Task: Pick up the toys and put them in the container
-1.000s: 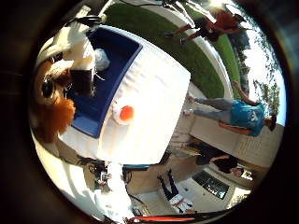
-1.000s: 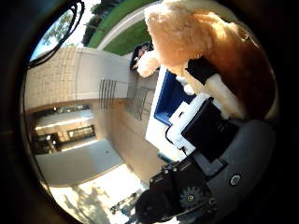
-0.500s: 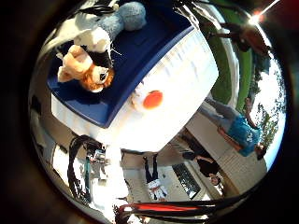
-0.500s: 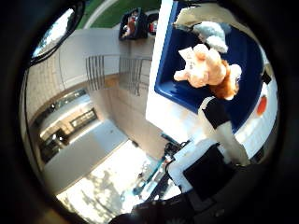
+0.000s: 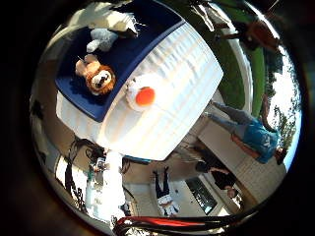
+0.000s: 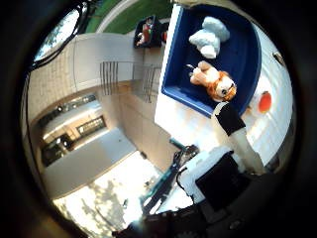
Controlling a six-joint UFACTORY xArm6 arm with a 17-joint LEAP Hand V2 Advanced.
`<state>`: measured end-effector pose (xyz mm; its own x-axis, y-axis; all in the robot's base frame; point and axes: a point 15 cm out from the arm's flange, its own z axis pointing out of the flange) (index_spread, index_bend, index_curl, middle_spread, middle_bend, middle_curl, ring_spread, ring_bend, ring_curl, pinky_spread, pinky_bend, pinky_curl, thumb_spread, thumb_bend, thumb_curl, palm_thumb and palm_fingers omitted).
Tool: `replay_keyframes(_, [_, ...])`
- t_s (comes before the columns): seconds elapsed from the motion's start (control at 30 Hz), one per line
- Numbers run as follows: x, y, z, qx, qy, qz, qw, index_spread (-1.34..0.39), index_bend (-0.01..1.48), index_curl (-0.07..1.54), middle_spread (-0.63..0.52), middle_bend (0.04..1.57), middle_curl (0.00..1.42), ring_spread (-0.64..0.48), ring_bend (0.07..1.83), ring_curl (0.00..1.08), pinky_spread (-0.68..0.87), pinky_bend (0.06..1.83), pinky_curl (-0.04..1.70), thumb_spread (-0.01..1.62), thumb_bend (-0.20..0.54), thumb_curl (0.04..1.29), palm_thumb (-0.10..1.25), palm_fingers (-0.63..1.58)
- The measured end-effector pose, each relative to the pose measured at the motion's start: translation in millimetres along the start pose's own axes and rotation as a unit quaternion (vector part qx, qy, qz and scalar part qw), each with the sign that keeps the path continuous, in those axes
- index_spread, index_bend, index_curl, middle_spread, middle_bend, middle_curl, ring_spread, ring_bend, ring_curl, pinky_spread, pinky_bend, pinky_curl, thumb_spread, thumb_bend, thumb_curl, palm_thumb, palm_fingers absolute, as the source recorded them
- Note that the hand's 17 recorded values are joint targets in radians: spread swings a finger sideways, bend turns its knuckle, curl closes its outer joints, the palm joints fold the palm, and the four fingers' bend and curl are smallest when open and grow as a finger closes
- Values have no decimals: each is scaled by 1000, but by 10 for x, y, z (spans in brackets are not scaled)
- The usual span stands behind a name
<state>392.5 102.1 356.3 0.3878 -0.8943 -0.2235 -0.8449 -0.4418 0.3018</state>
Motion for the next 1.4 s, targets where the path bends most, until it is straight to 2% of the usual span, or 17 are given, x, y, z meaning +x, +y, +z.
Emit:
replay_keyframes(0.23, [542,441,243,-19,-2,19,1000,-337,185,337,64,158,306,276,403,300,452,636,269,1188,-21,495,874,39])
replay_keyframes(0.4, [1196,498,487,24,25,56,998,-306,165,324,58,164,304,271,404,306,445,627,261,1171,-35,490,841,44])
replay_keyframes(0.67, [1777,139,1145,86,47,88,991,-259,146,299,54,179,311,264,406,310,442,635,257,1149,-40,474,784,53])
replay_keyframes(0.83, [1847,-113,1609,68,39,86,993,-229,145,283,53,181,316,267,409,313,441,643,256,1140,-40,453,744,49])
replay_keyframes(1.03, [1757,-262,1849,47,34,80,995,-183,163,274,60,182,320,271,401,312,436,640,250,1131,-33,435,729,60])
replay_keyframes(1.17, [1700,-344,1885,45,38,72,996,-118,190,281,29,232,339,266,433,311,429,598,226,1128,-29,427,730,225])
replay_keyframes(1.23, [1679,-356,1808,54,43,68,995,-175,187,273,-9,390,385,241,603,338,422,634,214,1122,-21,430,745,670])
replay_keyframes(1.27, [1673,-364,1760,60,46,67,995,-227,75,200,-32,573,437,215,893,375,425,700,187,1113,-5,441,786,1061])
replay_keyframes(1.3, [1665,-361,1710,65,48,66,994,-246,80,189,-44,611,457,195,942,380,426,756,203,1111,0,448,806,1125])
replay_keyframes(1.33, [1649,-339,1617,75,52,66,994,-281,104,198,-65,679,509,159,1053,461,419,832,254,1105,-3,455,827,1088])
replay_keyframes(1.4, [1621,-290,1423,94,61,67,991,-317,145,206,-84,742,558,129,1123,524,413,947,310,1099,-3,464,849,1125])
